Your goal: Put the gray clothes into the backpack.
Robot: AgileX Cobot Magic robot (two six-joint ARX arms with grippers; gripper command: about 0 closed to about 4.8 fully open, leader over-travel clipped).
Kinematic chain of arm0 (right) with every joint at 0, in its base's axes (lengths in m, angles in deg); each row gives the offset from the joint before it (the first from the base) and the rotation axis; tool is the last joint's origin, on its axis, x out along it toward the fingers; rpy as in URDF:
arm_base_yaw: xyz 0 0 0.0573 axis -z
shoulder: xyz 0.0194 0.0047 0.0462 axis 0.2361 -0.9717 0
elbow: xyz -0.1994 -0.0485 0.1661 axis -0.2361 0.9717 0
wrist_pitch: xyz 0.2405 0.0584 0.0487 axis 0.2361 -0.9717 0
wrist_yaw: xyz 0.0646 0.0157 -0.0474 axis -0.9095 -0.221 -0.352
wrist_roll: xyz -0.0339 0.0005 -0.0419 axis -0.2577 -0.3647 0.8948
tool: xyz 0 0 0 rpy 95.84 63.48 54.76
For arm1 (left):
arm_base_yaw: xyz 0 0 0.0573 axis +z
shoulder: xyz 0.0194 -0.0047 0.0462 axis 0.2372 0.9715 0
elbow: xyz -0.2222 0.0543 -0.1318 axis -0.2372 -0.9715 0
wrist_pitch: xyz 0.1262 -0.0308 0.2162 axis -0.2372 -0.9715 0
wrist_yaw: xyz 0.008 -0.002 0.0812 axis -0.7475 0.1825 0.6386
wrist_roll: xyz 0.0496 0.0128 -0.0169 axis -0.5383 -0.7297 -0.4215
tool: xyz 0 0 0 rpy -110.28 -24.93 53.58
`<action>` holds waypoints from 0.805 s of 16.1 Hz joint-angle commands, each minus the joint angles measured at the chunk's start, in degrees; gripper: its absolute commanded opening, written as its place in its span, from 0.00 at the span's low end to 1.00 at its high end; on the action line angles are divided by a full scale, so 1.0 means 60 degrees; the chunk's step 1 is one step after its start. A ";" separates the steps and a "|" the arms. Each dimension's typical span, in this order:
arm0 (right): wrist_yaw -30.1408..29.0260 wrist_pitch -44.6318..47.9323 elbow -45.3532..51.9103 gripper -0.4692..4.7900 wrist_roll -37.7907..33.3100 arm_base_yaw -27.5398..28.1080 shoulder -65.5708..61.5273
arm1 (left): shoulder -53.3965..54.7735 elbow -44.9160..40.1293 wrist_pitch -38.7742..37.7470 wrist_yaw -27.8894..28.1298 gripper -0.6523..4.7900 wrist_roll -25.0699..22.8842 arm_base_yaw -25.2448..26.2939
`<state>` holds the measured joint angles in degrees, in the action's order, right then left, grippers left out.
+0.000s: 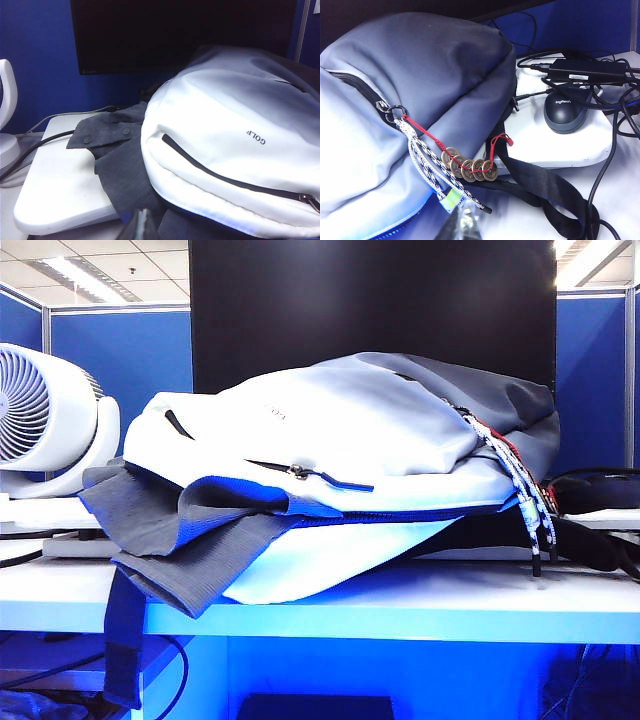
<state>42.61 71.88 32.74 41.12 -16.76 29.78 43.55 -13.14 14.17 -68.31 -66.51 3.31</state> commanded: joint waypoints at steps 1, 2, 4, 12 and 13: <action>0.0044 0.0117 -0.0011 0.09 -0.0022 -0.0007 0.0004 | -0.0488 0.0022 -0.0707 0.0044 0.11 -0.0499 0.0255; 0.0044 0.0113 -0.0011 0.09 -0.0022 -0.0004 0.0004 | -0.0790 0.0022 -0.1166 0.0324 0.11 -0.0612 0.0404; 0.0044 0.0113 -0.0011 0.09 -0.0022 -0.0007 0.0004 | -0.1213 0.0022 -0.1770 0.0856 0.11 -0.0397 0.0641; 0.0044 0.0102 -0.0011 0.09 -0.0018 -0.0007 0.0004 | -0.1687 -0.0284 -0.2943 0.1107 0.11 0.0605 0.1672; 0.0044 0.0106 -0.0011 0.09 -0.0018 -0.0007 0.0004 | -0.1869 -0.0288 -0.3089 0.1184 0.11 0.0637 0.1745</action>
<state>42.61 71.81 32.74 41.12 -16.78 29.78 32.99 -14.89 -4.15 -62.02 -63.23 13.41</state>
